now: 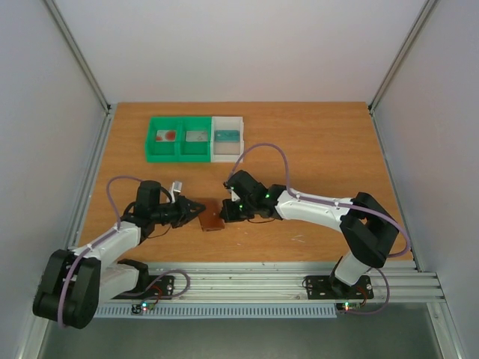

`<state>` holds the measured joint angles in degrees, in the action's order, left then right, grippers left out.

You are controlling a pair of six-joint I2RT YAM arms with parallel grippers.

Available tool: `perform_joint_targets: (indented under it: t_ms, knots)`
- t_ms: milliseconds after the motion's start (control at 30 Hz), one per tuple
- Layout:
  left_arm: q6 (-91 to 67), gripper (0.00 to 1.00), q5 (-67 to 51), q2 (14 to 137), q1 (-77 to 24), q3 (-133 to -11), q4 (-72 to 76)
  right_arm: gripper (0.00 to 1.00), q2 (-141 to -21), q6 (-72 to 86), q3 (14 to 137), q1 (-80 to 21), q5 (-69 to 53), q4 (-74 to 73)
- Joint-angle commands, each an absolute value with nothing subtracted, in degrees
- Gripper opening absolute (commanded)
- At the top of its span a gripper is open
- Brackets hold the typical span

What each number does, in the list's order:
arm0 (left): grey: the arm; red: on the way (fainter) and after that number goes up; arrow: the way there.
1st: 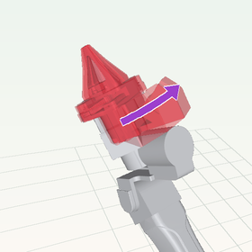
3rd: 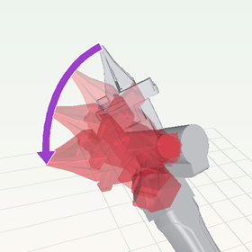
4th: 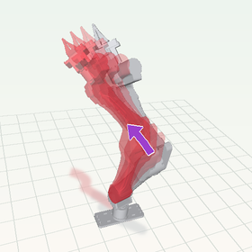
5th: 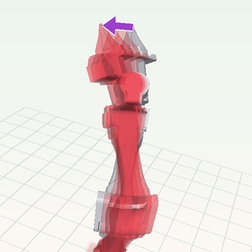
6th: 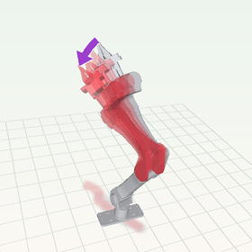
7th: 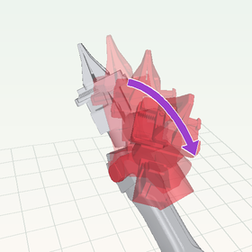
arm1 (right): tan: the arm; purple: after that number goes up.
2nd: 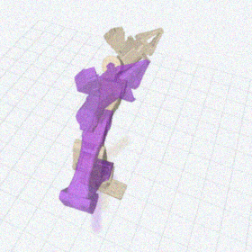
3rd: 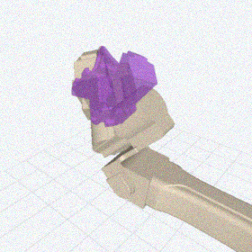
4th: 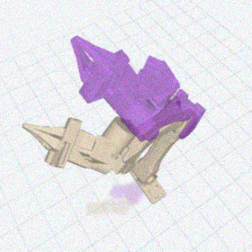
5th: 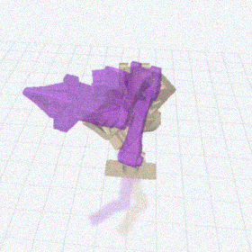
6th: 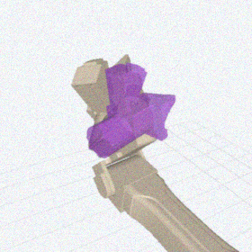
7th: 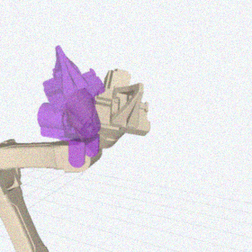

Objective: Take the credit cards out of the card holder

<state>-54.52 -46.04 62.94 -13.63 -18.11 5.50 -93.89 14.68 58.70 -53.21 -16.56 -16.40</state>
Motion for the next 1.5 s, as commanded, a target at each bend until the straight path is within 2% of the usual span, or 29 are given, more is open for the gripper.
perform_joint_targets:
  t_ms: [0, 333, 700, 867, 1100, 1467]
  knots:
    - [-51.5, 0.00, -46.4, 64.4, -13.7, -19.5, 4.2, 0.01, -92.4, 13.0, 56.8, -52.5, -12.8, -18.4]
    - [-50.5, 0.01, -45.7, 67.6, -13.8, -19.7, 5.2, 0.01, -92.5, 13.0, 55.7, -52.1, -13.2, -17.6]
    - [-48.9, 0.45, -43.5, 69.2, -14.0, -20.6, 2.2, 0.01, -91.0, 12.4, 53.3, -50.3, -12.3, -18.0]
    - [-46.6, 0.58, -41.3, 66.4, -13.9, -22.3, -4.3, 0.01, -89.1, 11.6, 52.1, -49.5, -11.2, -19.5]
    - [-44.6, 0.67, -39.7, 62.7, -14.0, -23.5, -8.8, 0.01, -85.0, 11.8, 51.0, -49.0, -11.0, -21.8]
    - [-48.8, 0.69, -44.7, 64.7, -14.1, -20.6, 0.3, 0.01, -84.1, 16.4, 49.7, -49.0, -23.7, -10.5]
